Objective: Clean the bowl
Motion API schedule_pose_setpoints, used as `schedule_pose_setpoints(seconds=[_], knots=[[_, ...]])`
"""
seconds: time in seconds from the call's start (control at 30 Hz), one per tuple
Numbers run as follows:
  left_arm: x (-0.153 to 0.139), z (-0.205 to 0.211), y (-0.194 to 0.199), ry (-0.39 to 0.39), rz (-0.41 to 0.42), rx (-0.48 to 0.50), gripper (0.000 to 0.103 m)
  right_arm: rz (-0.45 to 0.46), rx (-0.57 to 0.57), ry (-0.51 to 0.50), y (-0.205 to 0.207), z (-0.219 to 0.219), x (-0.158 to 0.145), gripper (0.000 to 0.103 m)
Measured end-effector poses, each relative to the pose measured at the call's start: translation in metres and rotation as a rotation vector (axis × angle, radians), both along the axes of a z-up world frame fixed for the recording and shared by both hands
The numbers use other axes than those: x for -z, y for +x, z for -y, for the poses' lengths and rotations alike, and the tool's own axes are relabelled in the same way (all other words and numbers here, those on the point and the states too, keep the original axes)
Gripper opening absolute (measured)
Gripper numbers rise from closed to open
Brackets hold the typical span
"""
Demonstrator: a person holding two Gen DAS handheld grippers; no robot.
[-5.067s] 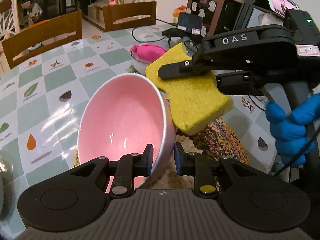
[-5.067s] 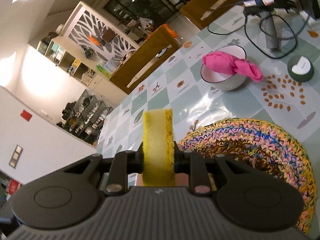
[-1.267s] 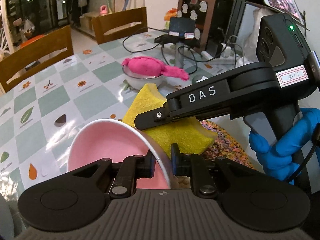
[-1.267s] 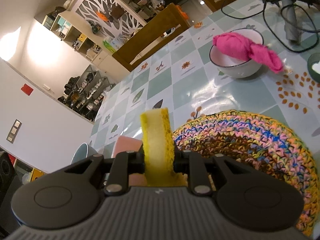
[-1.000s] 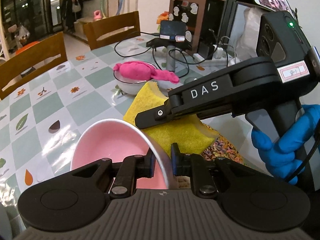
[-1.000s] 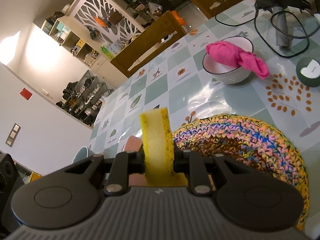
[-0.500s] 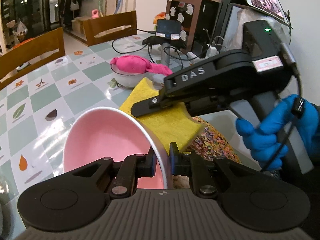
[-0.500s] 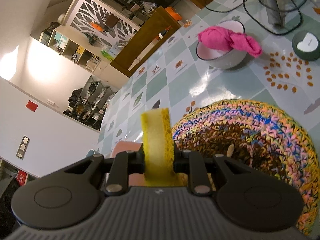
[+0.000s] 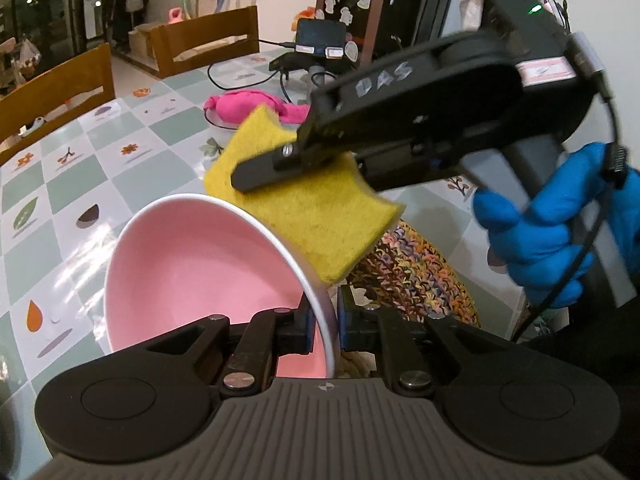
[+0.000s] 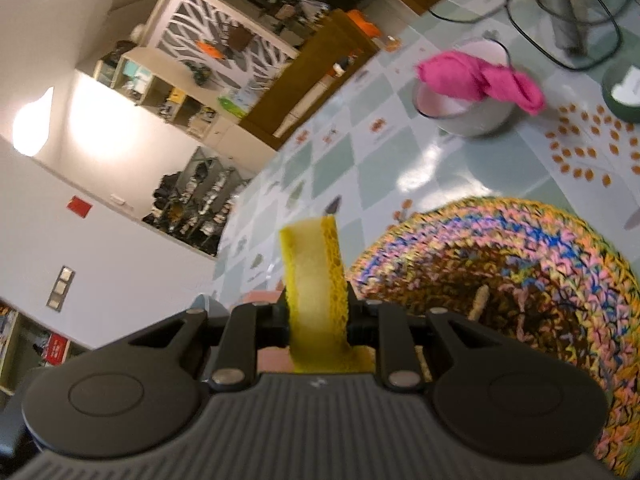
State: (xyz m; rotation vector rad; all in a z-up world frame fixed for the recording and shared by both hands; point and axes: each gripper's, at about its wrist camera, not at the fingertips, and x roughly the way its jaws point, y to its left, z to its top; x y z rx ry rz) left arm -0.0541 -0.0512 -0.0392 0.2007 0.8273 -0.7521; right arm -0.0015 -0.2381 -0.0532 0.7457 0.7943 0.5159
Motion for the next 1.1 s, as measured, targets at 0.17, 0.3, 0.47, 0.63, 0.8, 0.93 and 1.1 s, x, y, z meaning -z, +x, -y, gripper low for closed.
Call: schedule_pose_setpoints(seconds=[0.17, 0.3, 0.47, 0.63, 0.8, 0.93, 1.1], knots=[[0.003, 0.0, 0.0, 0.002, -0.014, 0.011, 0.013, 0.071, -0.056, -0.039, -0.006, -0.006, -0.016, 0.023], [0.005, 0.0, 0.0, -0.001, -0.022, 0.013, 0.012, 0.071, -0.054, -0.05, -0.001, -0.006, -0.014, 0.023], [0.007, -0.002, 0.0, -0.011, -0.032, 0.013, 0.013, 0.036, -0.038, -0.042, 0.014, -0.005, -0.001, 0.023], [0.008, -0.002, 0.0, -0.015, -0.038, 0.018, 0.014, -0.028, -0.017, -0.043, 0.025, -0.005, 0.021, 0.023], [0.008, -0.002, 0.0, -0.017, -0.043, 0.021, 0.014, -0.103, 0.007, -0.014, 0.028, -0.003, 0.044, 0.023], [0.008, -0.002, -0.001, -0.019, -0.045, 0.022, 0.014, -0.108, 0.013, 0.003, 0.026, 0.0, 0.041, 0.023], [0.008, -0.003, -0.001, -0.022, -0.044, 0.022, 0.014, -0.073, 0.015, 0.041, 0.02, 0.004, 0.026, 0.023]])
